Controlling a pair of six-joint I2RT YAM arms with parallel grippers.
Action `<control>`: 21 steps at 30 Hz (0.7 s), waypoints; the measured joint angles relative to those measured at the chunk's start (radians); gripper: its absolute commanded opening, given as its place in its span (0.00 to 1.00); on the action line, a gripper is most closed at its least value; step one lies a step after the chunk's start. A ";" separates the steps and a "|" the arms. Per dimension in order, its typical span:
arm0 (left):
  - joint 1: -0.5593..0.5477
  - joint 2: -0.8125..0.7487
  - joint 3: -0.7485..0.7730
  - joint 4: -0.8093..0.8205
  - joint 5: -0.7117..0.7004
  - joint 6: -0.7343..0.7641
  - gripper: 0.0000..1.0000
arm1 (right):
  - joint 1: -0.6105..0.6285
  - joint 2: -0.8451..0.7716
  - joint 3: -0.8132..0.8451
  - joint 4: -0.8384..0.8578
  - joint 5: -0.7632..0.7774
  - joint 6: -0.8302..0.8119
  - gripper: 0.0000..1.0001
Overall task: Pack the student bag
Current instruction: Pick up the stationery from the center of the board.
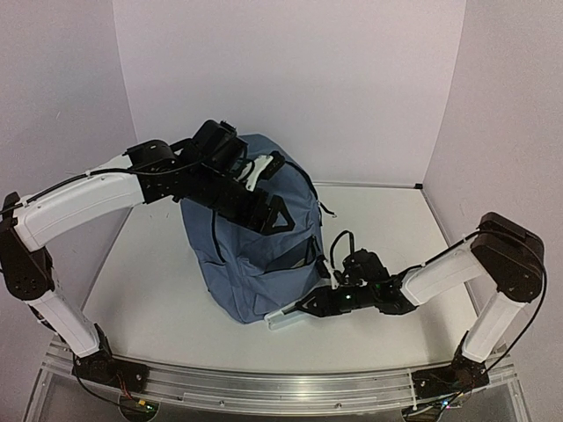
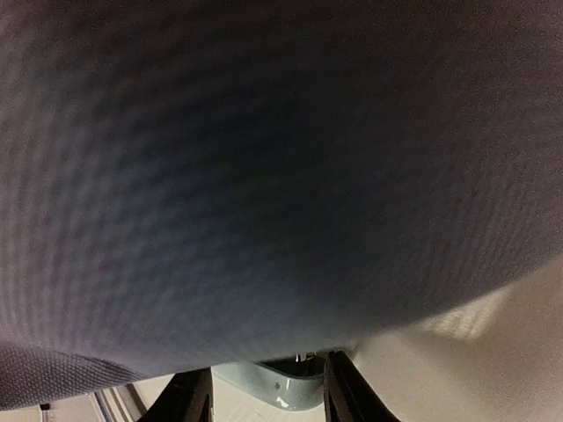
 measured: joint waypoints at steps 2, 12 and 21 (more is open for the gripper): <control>0.001 0.000 0.000 0.000 -0.002 0.000 0.80 | 0.025 0.006 0.002 0.007 -0.023 -0.010 0.37; 0.020 0.000 -0.009 -0.001 -0.014 0.001 0.81 | 0.217 -0.004 0.016 -0.014 0.032 -0.052 0.56; 0.031 0.000 -0.019 -0.001 -0.016 0.001 0.83 | 0.237 -0.120 -0.026 0.013 0.286 -0.189 0.74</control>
